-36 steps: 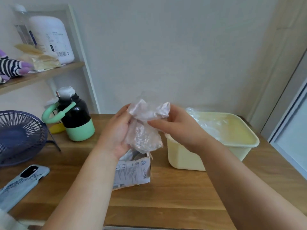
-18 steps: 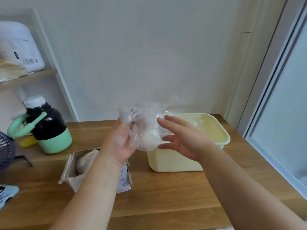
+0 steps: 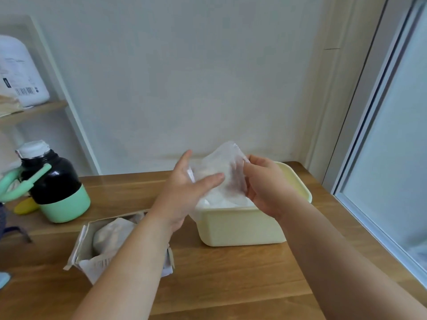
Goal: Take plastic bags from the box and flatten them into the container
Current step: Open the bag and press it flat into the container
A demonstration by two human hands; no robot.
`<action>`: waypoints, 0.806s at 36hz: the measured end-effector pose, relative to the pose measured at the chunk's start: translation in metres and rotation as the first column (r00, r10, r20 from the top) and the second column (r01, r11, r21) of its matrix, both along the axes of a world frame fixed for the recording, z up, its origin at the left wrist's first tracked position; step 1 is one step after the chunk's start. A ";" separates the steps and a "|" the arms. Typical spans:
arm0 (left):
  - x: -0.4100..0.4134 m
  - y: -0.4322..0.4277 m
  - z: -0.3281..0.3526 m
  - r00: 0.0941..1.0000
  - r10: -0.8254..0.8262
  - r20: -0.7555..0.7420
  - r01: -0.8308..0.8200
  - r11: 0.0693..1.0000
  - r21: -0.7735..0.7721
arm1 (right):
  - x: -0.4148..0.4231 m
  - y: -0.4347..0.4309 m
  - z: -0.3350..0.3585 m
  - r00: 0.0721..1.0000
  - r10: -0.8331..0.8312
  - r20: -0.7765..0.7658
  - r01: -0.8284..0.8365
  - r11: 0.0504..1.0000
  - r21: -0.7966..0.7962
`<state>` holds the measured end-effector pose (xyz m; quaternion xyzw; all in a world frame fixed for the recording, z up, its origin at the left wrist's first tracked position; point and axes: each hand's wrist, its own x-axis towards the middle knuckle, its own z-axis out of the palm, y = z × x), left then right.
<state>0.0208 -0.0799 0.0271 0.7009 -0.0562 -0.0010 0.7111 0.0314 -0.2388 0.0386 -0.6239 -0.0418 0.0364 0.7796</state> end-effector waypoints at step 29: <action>0.036 -0.034 -0.006 0.548 -0.373 0.749 -0.475 0.599 0.645 | 0.038 -0.060 -0.014 0.938 -0.347 0.027 0.284 0.718 -0.635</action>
